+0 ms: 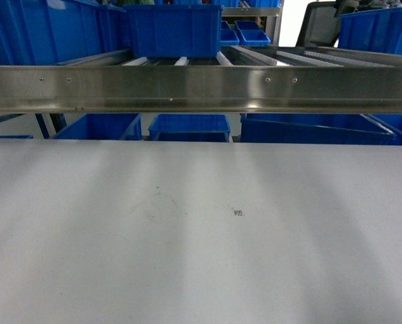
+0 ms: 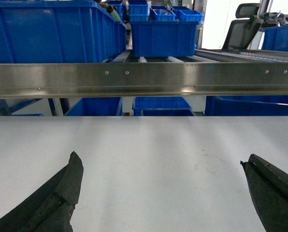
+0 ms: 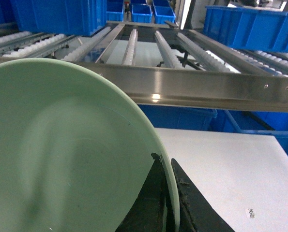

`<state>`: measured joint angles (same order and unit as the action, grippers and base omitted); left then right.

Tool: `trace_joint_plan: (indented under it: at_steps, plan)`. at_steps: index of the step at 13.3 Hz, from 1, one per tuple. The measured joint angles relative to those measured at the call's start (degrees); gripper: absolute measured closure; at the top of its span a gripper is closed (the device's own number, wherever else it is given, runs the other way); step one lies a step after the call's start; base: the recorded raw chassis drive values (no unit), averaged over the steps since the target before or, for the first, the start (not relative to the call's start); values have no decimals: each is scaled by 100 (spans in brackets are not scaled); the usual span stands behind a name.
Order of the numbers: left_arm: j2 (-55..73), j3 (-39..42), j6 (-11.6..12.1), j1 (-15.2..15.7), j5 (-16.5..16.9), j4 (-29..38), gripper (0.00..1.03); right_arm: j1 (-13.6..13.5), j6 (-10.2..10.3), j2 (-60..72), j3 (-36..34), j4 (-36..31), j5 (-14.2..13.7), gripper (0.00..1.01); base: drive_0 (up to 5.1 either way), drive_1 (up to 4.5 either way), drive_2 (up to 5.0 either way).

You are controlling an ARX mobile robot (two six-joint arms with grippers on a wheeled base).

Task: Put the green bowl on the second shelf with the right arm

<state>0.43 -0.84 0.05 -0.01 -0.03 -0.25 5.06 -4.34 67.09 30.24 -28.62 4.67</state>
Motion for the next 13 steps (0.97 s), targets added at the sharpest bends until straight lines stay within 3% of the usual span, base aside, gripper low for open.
trace_joint_plan:
  at_steps: [5, 13]
  plan:
    - [0, 0, 0, 0, 7, -2, 5, 22, 0, -70, -9, -22, 9, 99, 0, 0, 0]
    - [0, 0, 0, 0, 0, -2, 5, 52, 0, -50, -9, -37, 15, 99, -481, 256, 256]
